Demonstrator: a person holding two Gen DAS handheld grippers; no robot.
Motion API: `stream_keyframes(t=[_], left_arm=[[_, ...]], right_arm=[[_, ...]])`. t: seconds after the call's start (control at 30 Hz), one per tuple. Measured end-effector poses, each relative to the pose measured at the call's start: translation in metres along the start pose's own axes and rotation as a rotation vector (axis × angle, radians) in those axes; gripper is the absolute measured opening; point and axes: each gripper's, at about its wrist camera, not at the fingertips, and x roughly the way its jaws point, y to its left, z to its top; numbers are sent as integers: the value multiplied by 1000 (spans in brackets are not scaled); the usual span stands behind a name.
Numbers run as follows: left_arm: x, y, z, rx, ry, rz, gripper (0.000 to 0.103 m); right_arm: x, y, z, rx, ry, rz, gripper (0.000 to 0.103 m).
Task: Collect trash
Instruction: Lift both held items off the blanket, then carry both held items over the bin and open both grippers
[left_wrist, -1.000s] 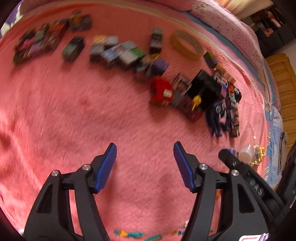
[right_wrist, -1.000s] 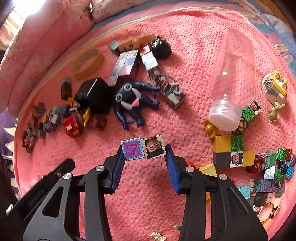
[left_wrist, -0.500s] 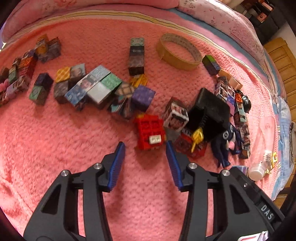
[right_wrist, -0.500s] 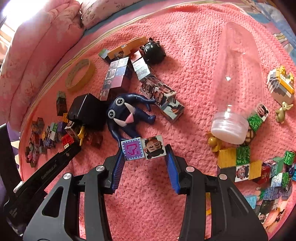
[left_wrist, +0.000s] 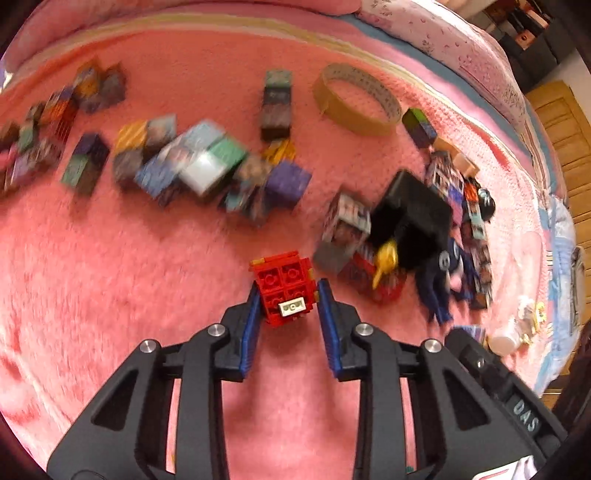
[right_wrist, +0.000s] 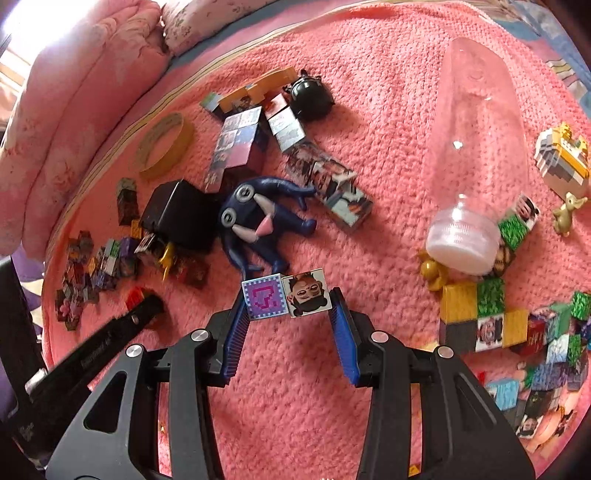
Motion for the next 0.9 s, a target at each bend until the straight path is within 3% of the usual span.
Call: stream_keyframes(t=[0.13,0.5,0.67,0.9], left_arm=[[-17,9,-28,-30,10,-20,29],[-76,-8,-136,112,37,-62,29],[-86,-41,-188,237,90,-102,29],[-93,-129,-277,518,171,-184,29]], right_arm=[[-13,4,-18,-23,-3,6,42],[-73,-35,-110,40,4,6,42],[-116,-79,-159,140,-38,-24,42],[-187,-169,-233,362,-141,-96,42]])
